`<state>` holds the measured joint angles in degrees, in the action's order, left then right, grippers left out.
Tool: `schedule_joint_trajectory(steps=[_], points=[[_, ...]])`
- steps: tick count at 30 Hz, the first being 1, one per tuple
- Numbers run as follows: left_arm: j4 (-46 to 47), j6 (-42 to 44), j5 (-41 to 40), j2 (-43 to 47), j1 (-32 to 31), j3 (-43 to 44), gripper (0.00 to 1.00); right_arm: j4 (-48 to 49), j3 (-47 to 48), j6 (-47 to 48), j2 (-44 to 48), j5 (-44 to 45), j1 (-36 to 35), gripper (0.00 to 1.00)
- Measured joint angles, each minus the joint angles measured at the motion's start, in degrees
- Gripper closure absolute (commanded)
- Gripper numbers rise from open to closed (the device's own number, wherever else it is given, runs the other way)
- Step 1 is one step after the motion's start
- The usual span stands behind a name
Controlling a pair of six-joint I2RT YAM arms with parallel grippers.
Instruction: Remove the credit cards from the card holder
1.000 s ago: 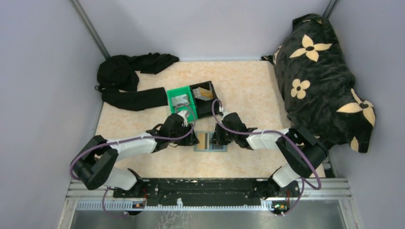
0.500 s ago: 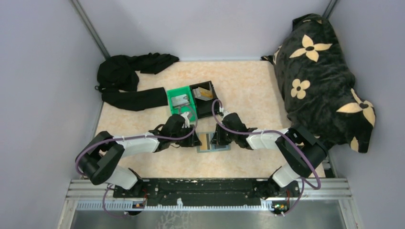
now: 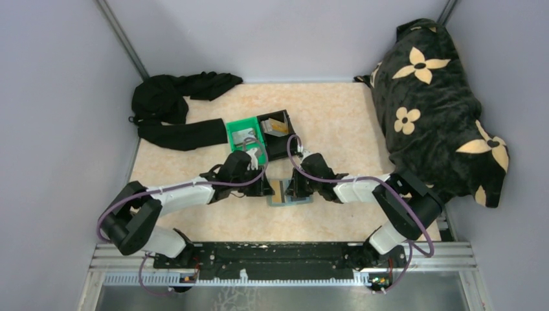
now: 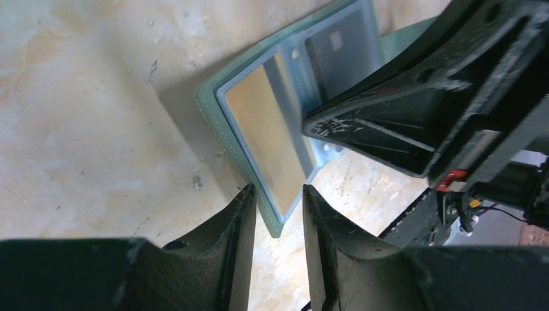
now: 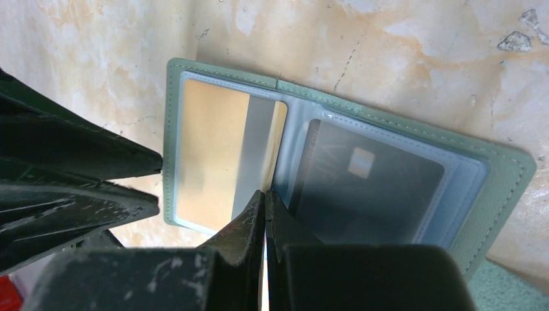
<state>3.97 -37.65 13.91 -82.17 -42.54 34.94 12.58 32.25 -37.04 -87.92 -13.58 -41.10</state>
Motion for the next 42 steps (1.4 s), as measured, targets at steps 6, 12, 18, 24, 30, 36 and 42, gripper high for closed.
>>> schedule_joint_trajectory(steps=[6,12,18,24,30,36,42], points=[[-0.15,-0.11,0.11,0.94,0.0,1.11,0.48,0.9,0.0,0.0,-0.46,-0.24,0.0,1.0],[-3.72,-0.24,-3.41,1.22,-0.07,2.56,0.42,1.46,0.0,0.0,-0.79,-0.5,0.0,1.0],[-5.44,-0.04,-6.93,5.84,-0.07,2.71,0.42,2.69,0.0,-0.04,-1.55,-1.27,0.0,1.0],[-1.25,-0.96,-3.61,2.03,-0.09,2.71,0.42,3.26,0.0,-0.04,-1.84,-1.62,0.0,1.0],[-0.83,-1.73,-3.13,-0.92,-0.09,2.43,0.42,3.26,0.0,-0.04,-1.84,-1.64,0.0,1.0],[1.14,-1.84,-2.97,-2.71,-0.09,2.05,0.42,3.32,0.0,-0.07,-1.88,-1.73,0.0,1.0],[3.04,-2.67,-2.51,-4.94,-0.04,1.53,0.43,3.32,0.02,-0.07,-1.9,-1.73,0.0,1.0]])
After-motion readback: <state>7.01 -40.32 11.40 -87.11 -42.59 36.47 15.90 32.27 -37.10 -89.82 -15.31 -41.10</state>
